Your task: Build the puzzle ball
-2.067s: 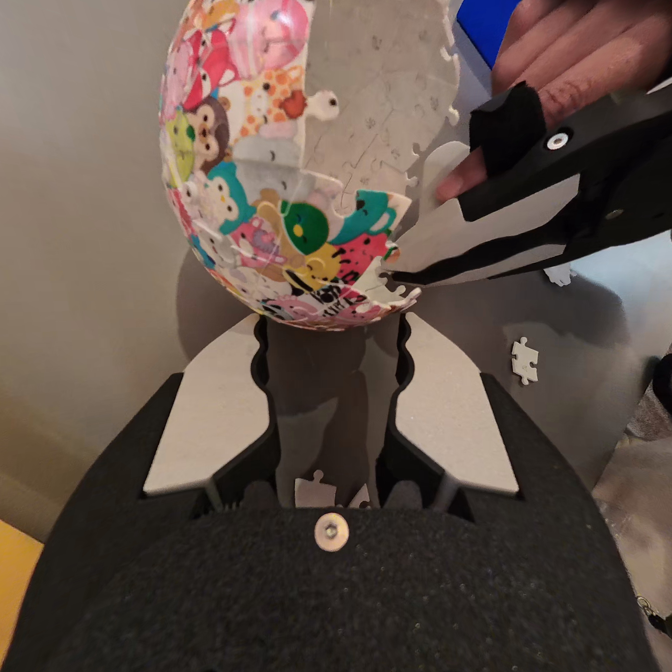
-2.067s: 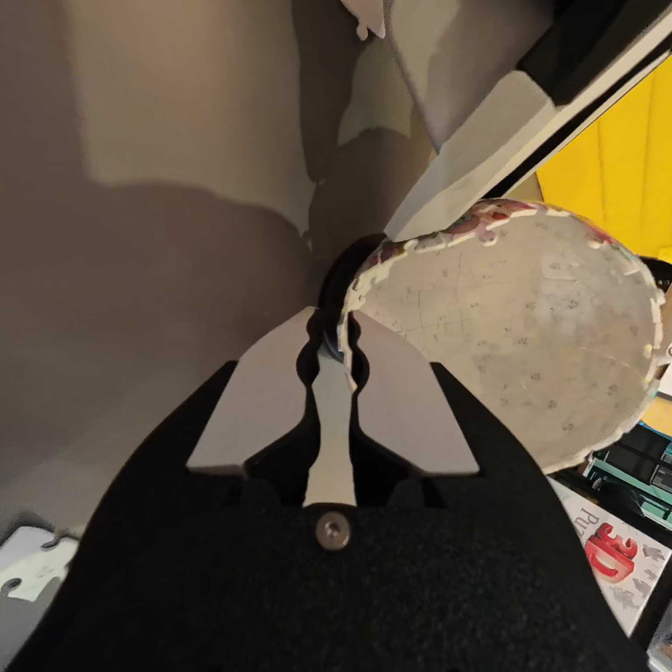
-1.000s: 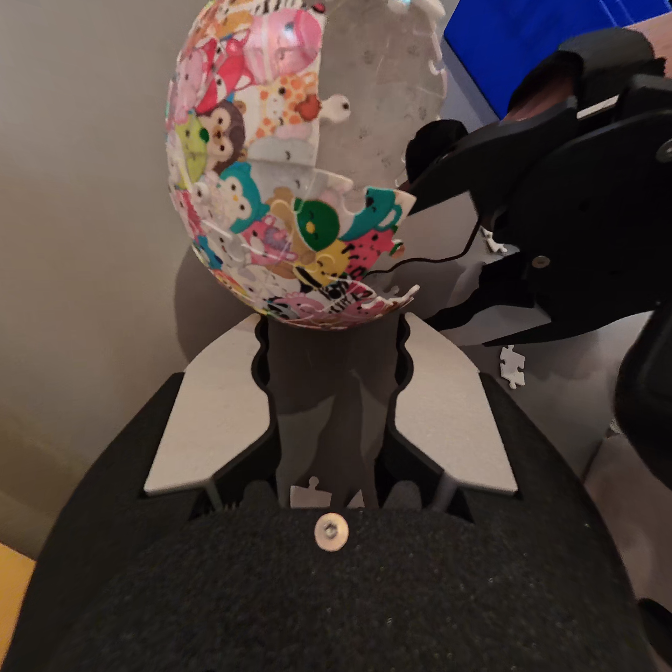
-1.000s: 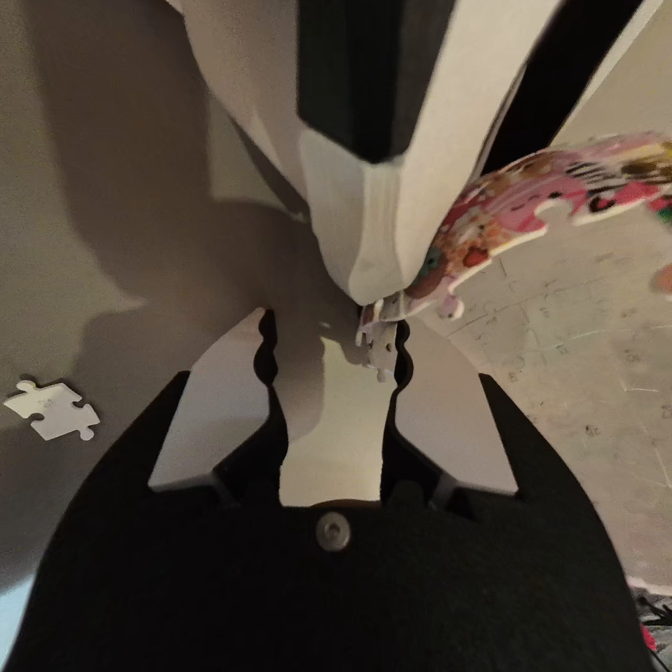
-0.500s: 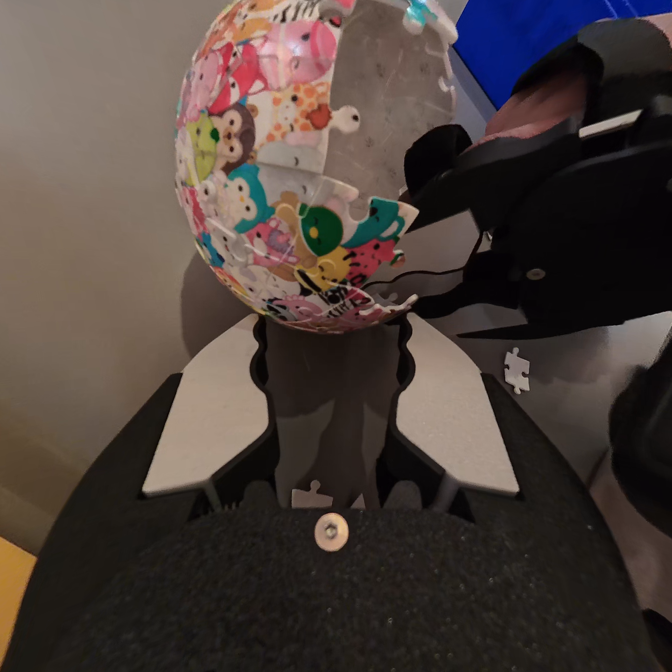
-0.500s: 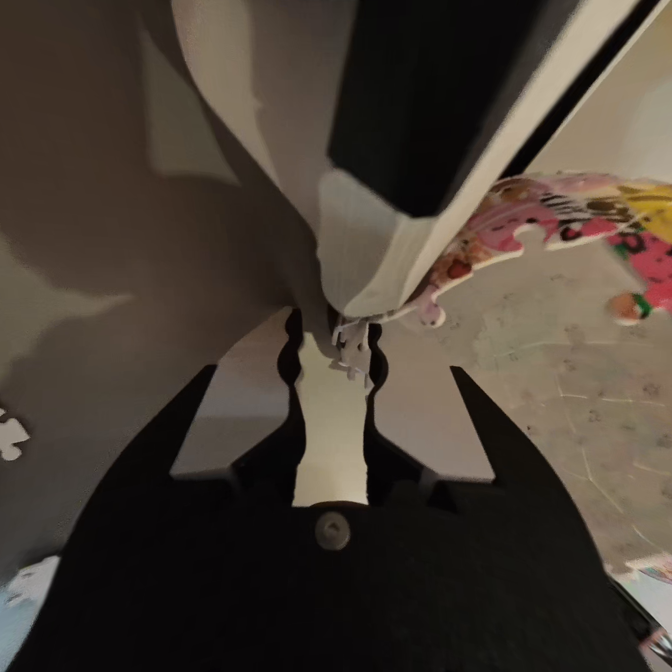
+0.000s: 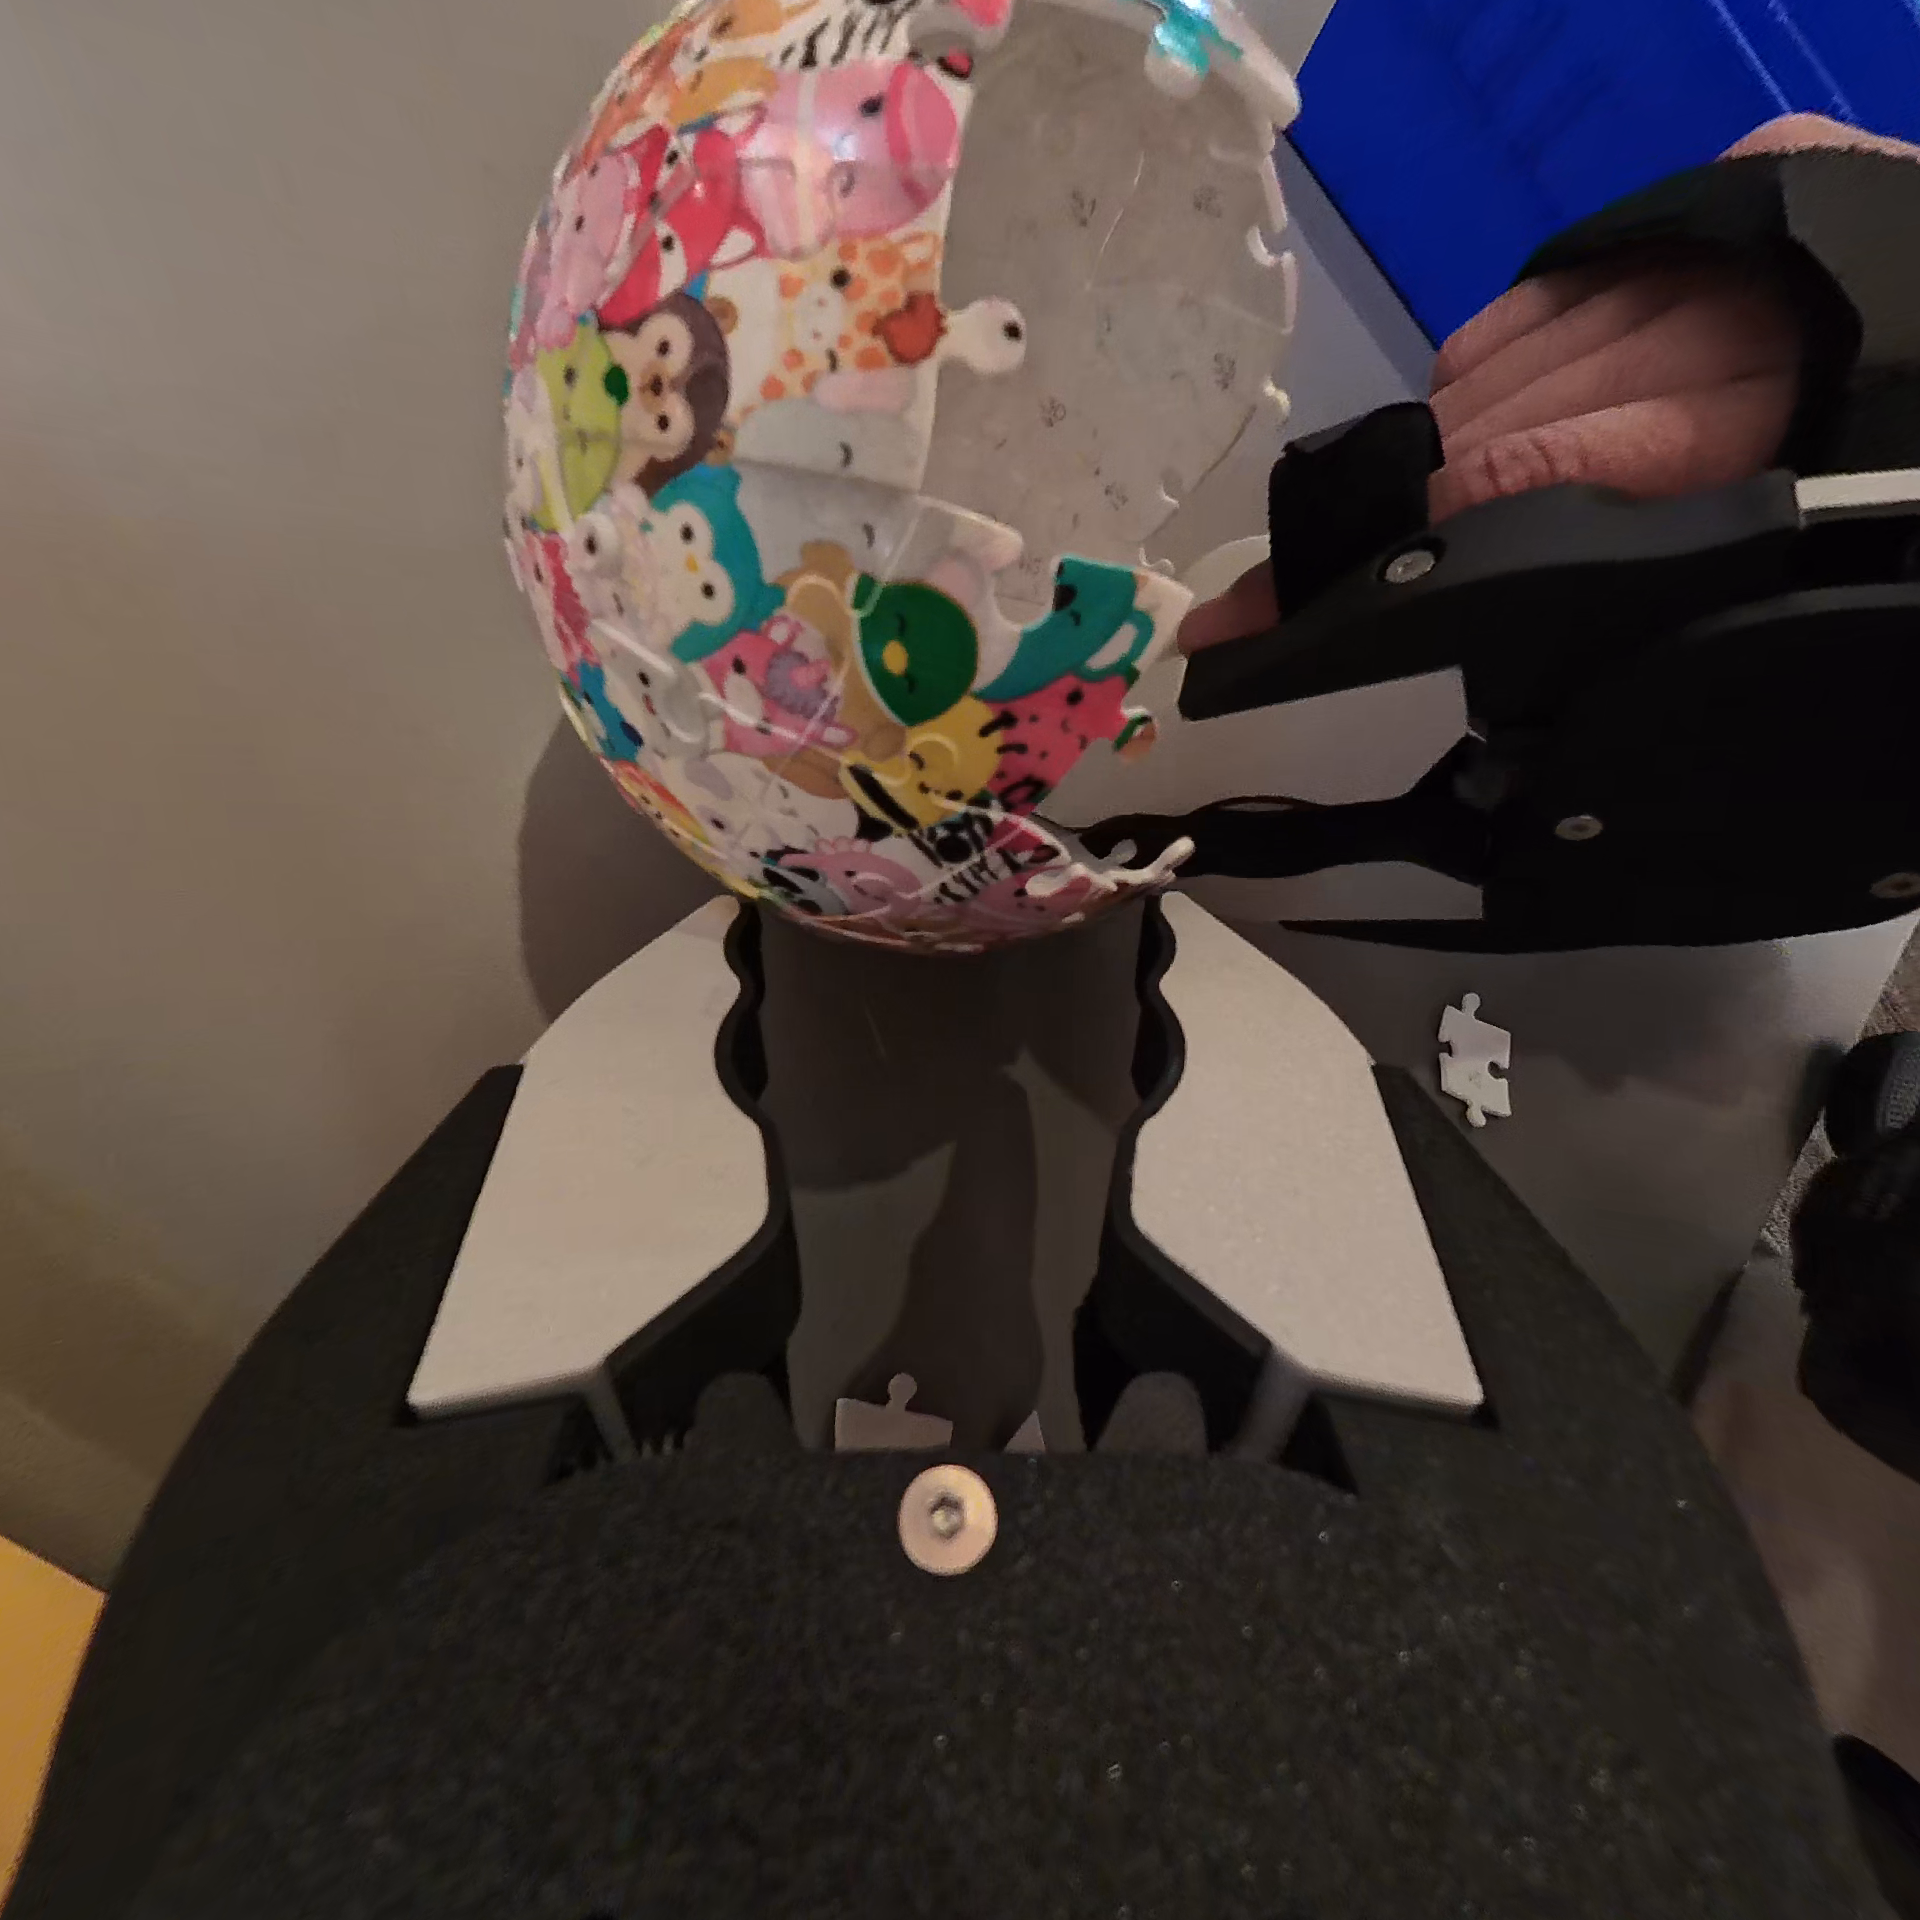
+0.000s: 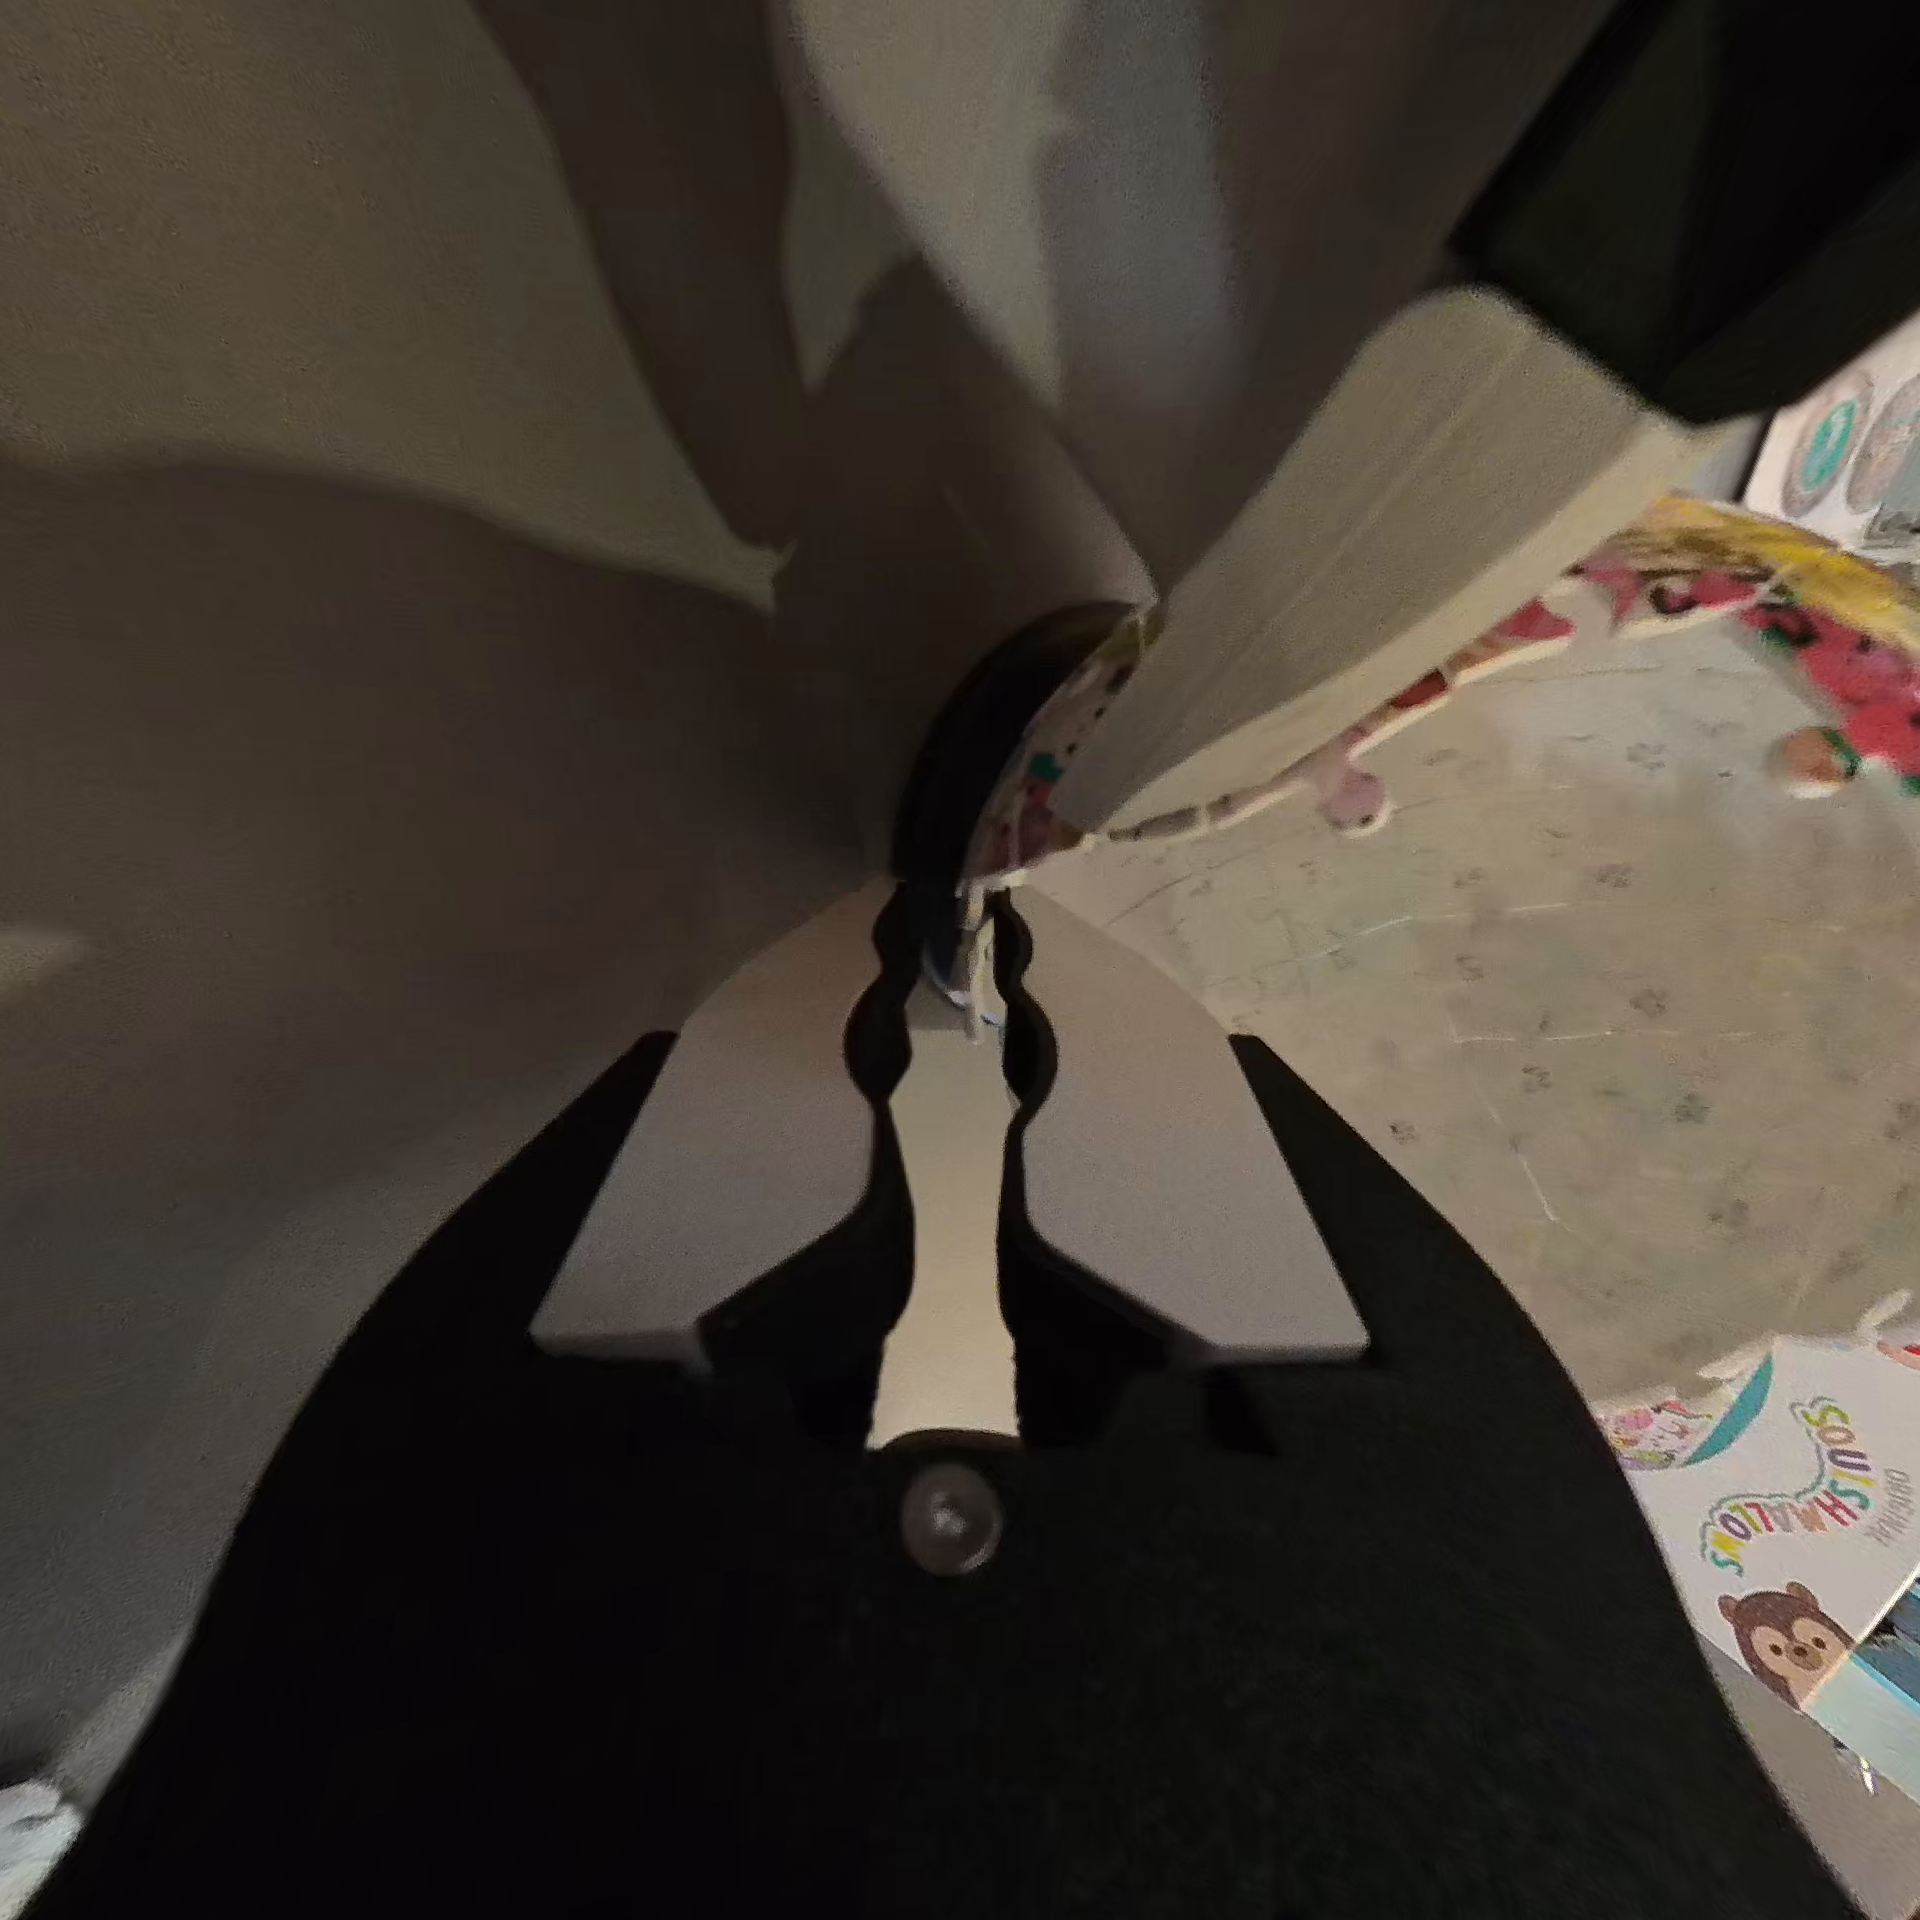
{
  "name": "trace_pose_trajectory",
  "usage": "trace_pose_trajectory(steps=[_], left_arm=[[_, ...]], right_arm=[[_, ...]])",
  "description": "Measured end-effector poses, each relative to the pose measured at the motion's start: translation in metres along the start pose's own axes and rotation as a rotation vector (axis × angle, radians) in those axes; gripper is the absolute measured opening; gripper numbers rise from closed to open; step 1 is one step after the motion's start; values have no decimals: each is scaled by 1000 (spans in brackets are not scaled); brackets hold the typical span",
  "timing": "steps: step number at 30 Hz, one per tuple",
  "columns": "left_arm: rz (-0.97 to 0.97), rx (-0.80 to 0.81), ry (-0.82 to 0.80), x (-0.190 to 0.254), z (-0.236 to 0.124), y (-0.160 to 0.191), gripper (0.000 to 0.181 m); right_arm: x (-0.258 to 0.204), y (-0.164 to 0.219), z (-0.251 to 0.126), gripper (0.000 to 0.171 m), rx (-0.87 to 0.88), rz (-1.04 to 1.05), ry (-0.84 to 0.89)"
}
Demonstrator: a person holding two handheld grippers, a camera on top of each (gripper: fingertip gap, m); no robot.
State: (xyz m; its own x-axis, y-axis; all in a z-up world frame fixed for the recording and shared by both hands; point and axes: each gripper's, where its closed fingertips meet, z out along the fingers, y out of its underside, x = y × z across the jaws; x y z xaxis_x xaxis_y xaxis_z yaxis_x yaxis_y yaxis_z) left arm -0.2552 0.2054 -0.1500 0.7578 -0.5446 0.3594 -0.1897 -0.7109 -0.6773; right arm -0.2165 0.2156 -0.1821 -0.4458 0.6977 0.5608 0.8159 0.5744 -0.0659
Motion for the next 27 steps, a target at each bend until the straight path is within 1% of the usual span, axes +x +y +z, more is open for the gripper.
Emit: trace_pose_trajectory(steps=[2, 15, 22, 27], left_arm=[[1, -1, -1, 0, 0, 0, 69], [-3, 6, 0, 0, 0, -2, 70], [6, -4, -9, 0, 2, 0, 69], [10, -5, -15, 0, 2, 1, 69]], right_arm=[[3, 0, 0, 6, 8, -10, 19], [6, 0, -1, 4, 44, -31, 6], [5, 3, -3, 4, 6, -33, 13], [4, 3, -1, 5, 21, -6, 8]])
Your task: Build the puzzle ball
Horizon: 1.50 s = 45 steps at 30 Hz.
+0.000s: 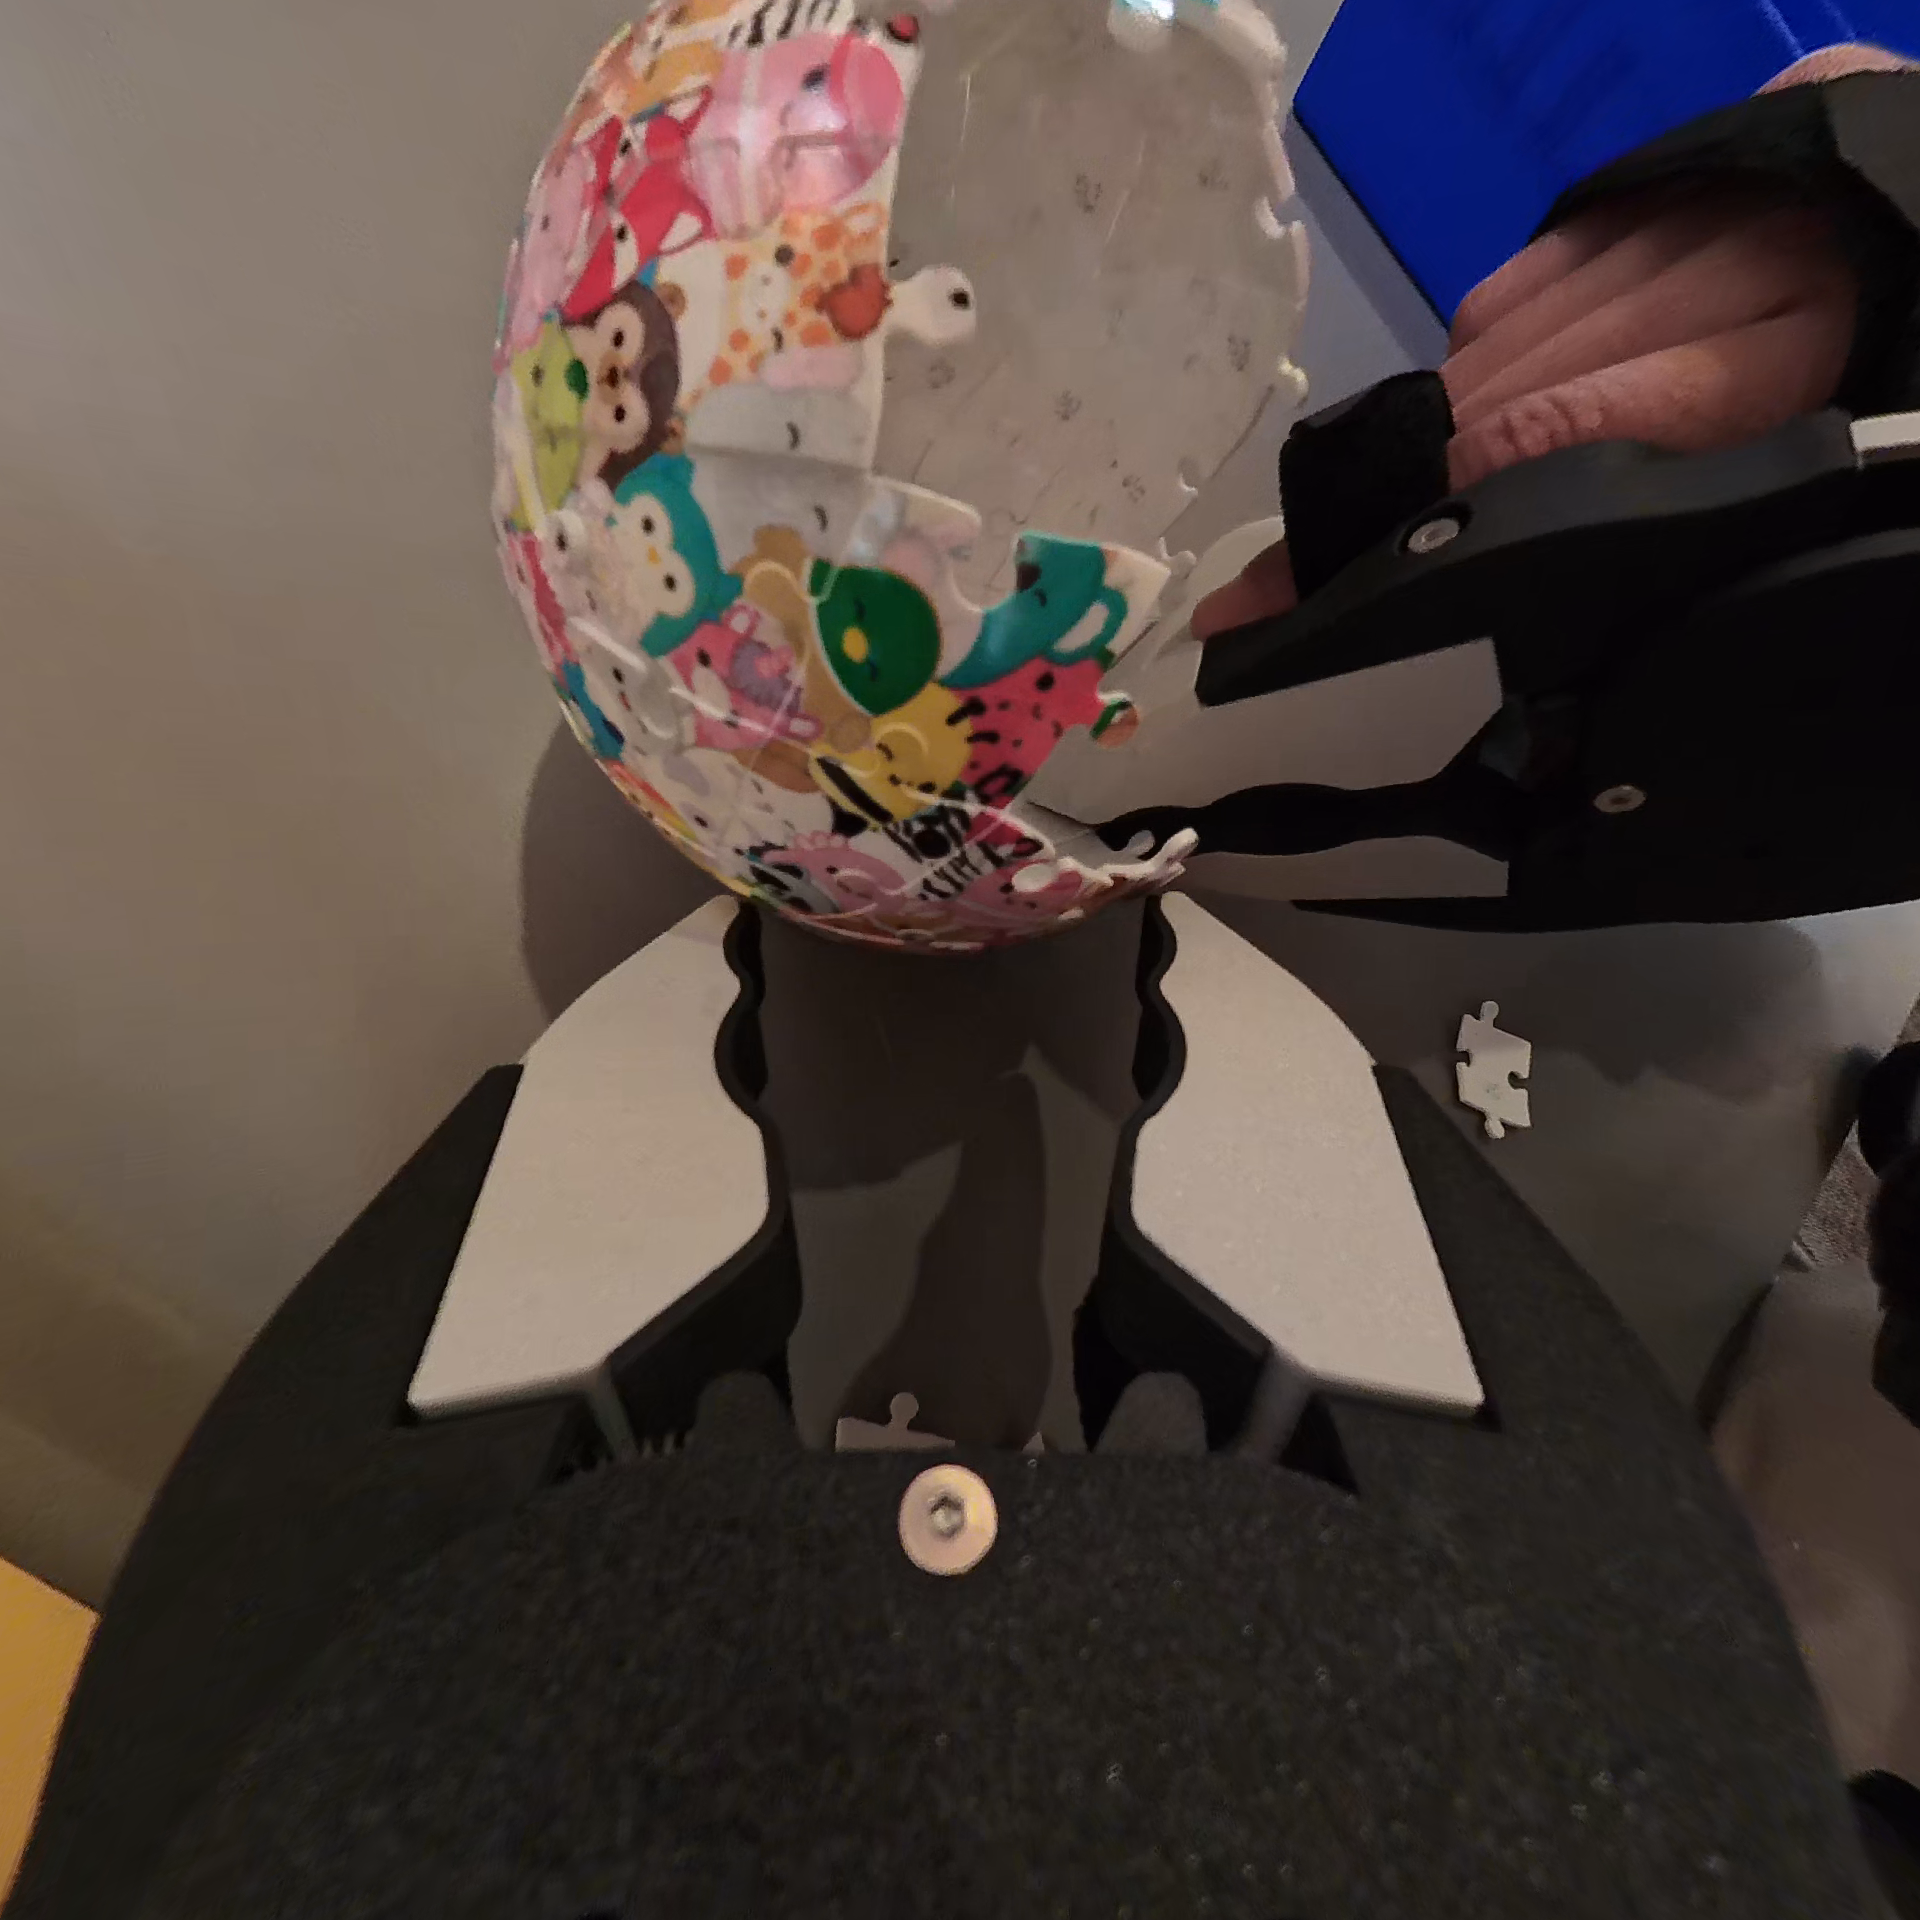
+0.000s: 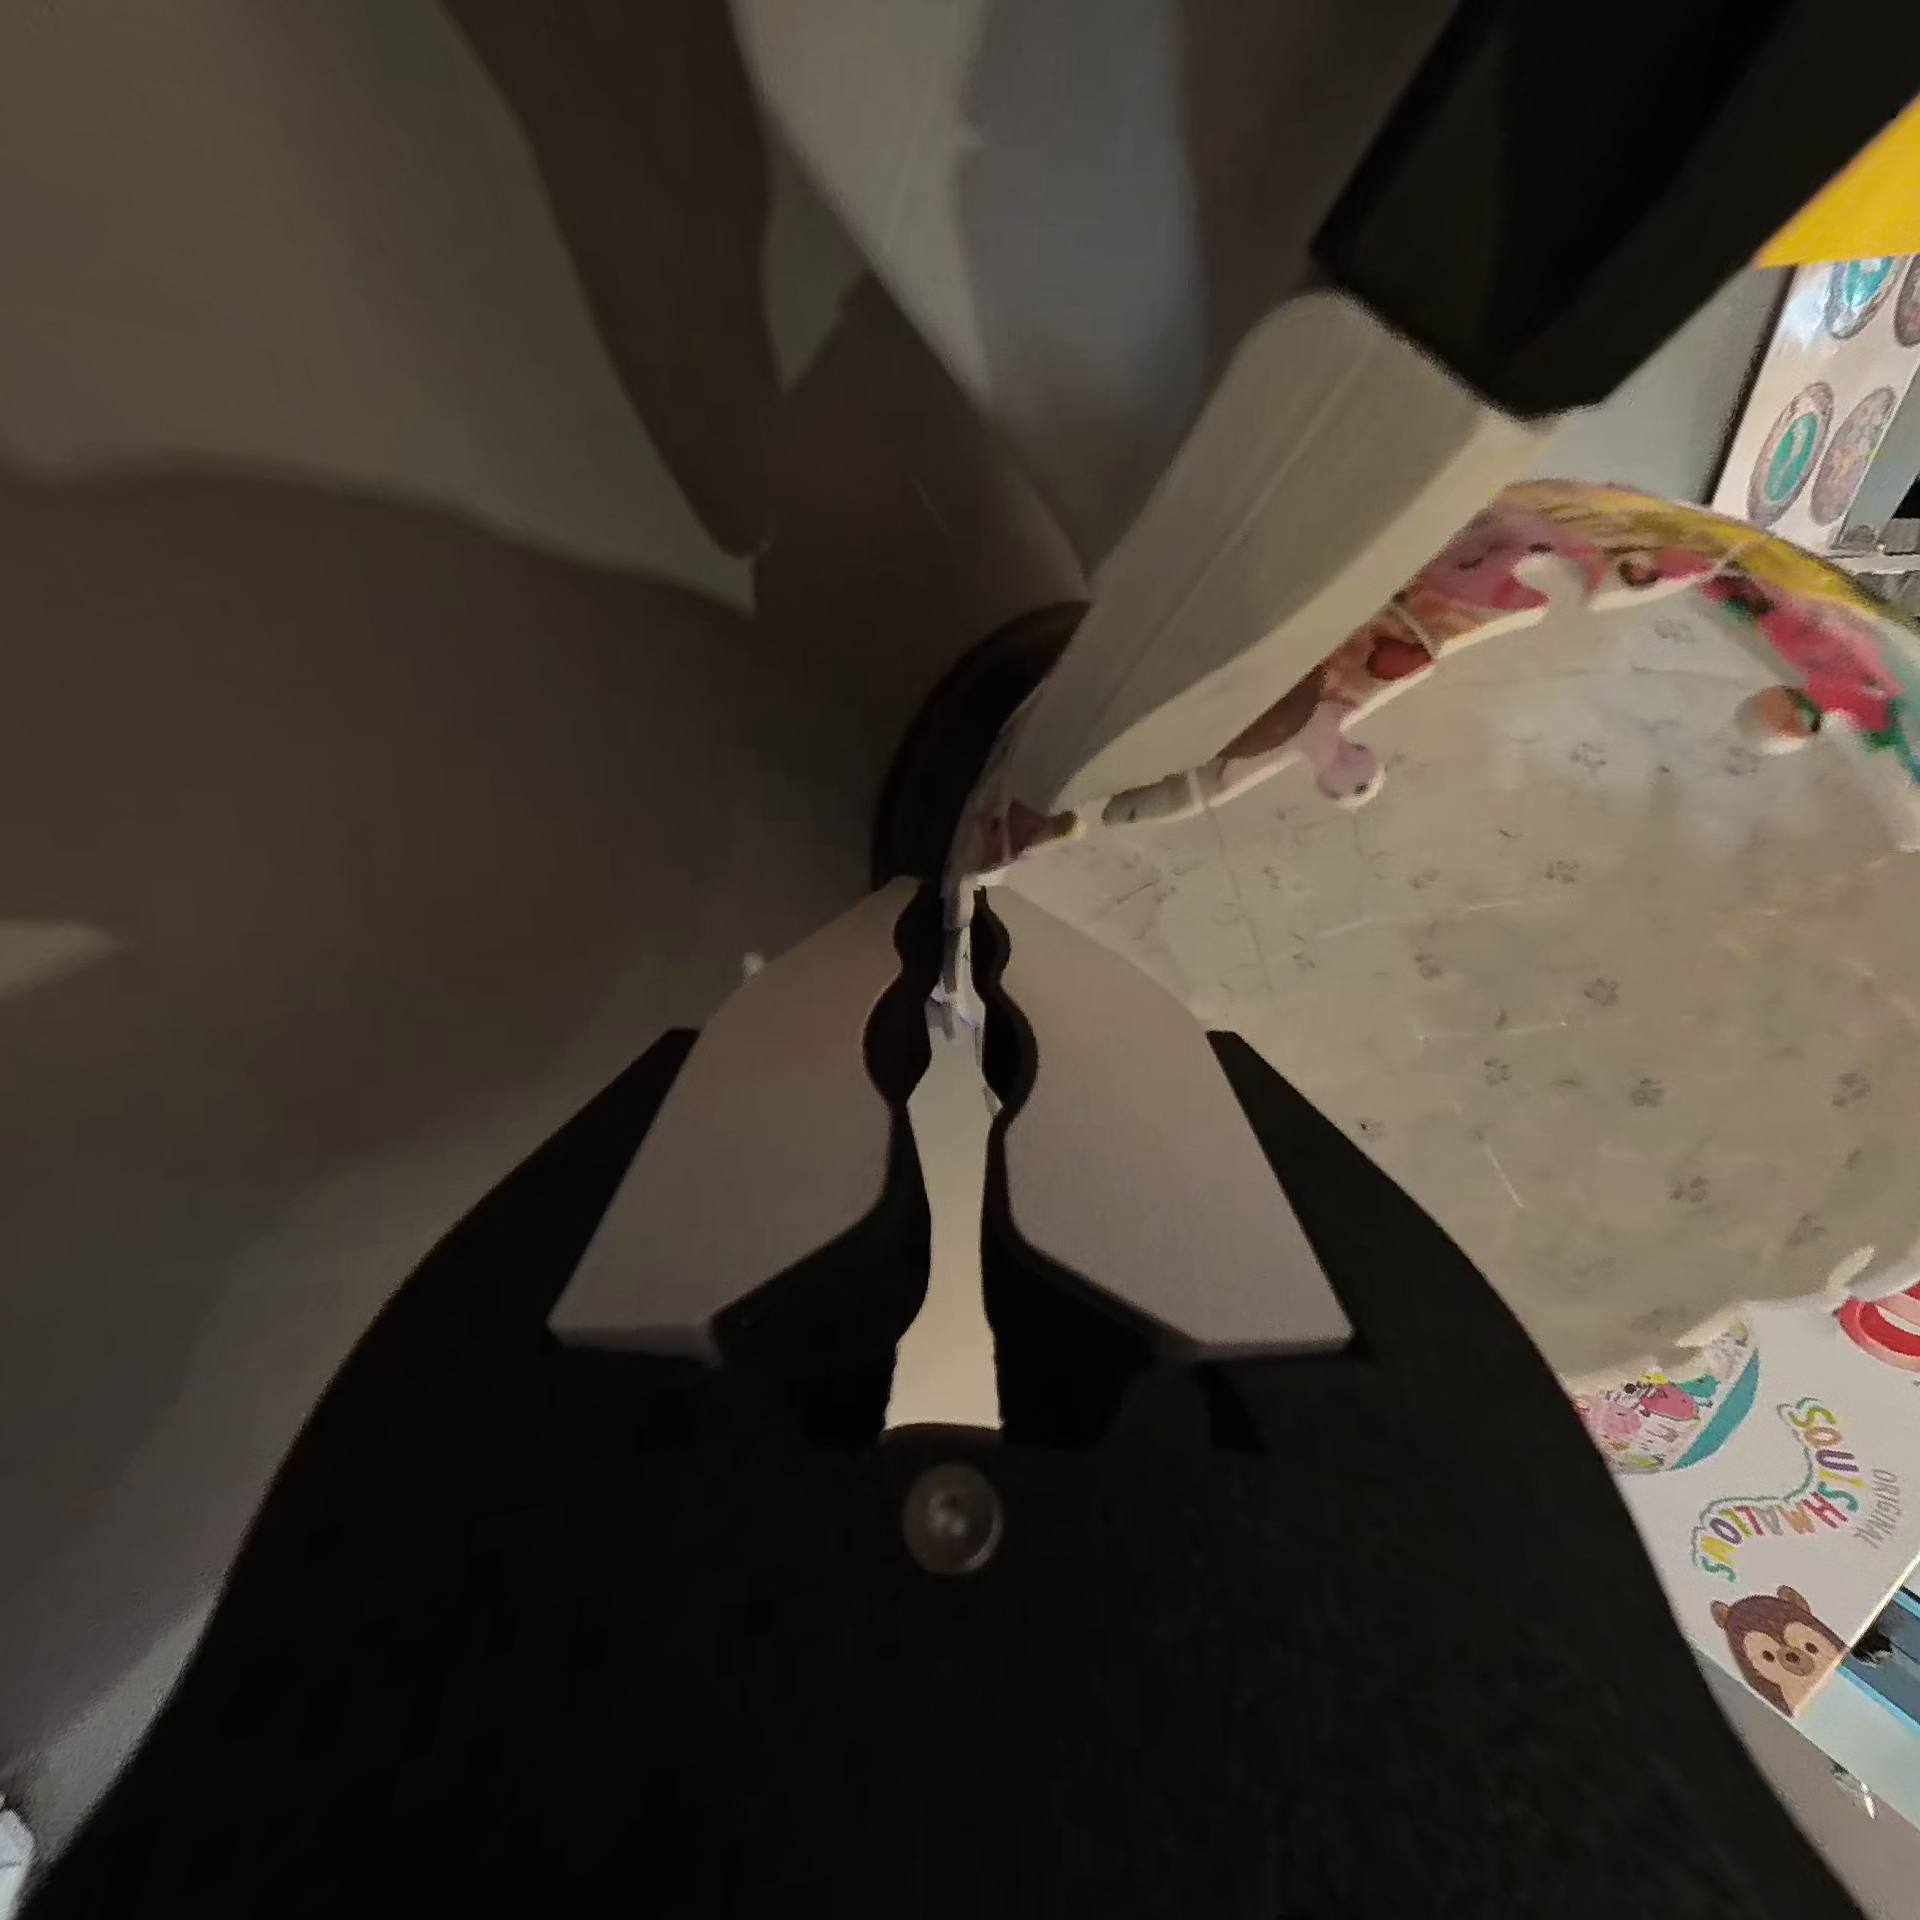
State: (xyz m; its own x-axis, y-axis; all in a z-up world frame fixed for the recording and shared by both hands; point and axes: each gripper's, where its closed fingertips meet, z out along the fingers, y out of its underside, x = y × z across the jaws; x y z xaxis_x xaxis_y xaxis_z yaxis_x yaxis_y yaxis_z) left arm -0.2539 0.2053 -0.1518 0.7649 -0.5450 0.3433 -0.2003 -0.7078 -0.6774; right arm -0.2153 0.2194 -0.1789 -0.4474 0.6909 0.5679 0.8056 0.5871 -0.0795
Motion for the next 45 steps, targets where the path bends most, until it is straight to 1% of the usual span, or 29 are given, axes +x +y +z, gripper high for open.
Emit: trace_pose_trajectory(steps=[9, 10, 11, 14, 15, 16, 20, 22, 28, 31, 40, 42, 44, 45], left_arm=[[18, -6, -15, 1, 0, 2, 69], [17, -6, -14, 1, 0, 2, 69], [15, -6, -10, 1, 0, 2, 69], [12, -7, -5, 1, 0, 3, 69], [12, -7, -2, 1, 0, 3, 69], [14, -8, 1, 1, 0, 3, 68], [23, -10, 4, 2, 0, 3, 69], [20, -10, 10, 2, 0, 3, 68], [17, -14, 11, 2, 1, 4, 68], [18, -15, 9, 2, 1, 4, 68], [23, -16, 0, 2, 1, 5, 69], [22, -14, 0, 2, 1, 5, 69], [18, -16, 4, 3, 1, 6, 69], [18, -17, 5, 3, 1, 6, 69]], right_arm=[[-2, -1, 0, 6, -25, 14, -39], [-4, 0, 0, 11, -29, 5, -45], [-7, 1, 1, 22, -40, 4, -62], [-8, 2, 3, 29, -49, 22, -68], [-5, 0, 3, 37, -33, 39, -54], [-5, -2, 3, 39, -15, 60, -66], [-4, -2, 4, 41, -26, 100, -105], [-6, 0, 8, 26, -44, 123, -117], [-5, 0, 9, 21, -49, 98, -96], [-6, 0, 8, 21, -71, 58, -84], [-6, 0, 8, 21, -76, 56, -100], [-6, 0, 8, 22, -77, 44, -70], [0, 3, 6, 32, -81, 44, -13], [0, 4, 4, 32, -81, 51, -15]])
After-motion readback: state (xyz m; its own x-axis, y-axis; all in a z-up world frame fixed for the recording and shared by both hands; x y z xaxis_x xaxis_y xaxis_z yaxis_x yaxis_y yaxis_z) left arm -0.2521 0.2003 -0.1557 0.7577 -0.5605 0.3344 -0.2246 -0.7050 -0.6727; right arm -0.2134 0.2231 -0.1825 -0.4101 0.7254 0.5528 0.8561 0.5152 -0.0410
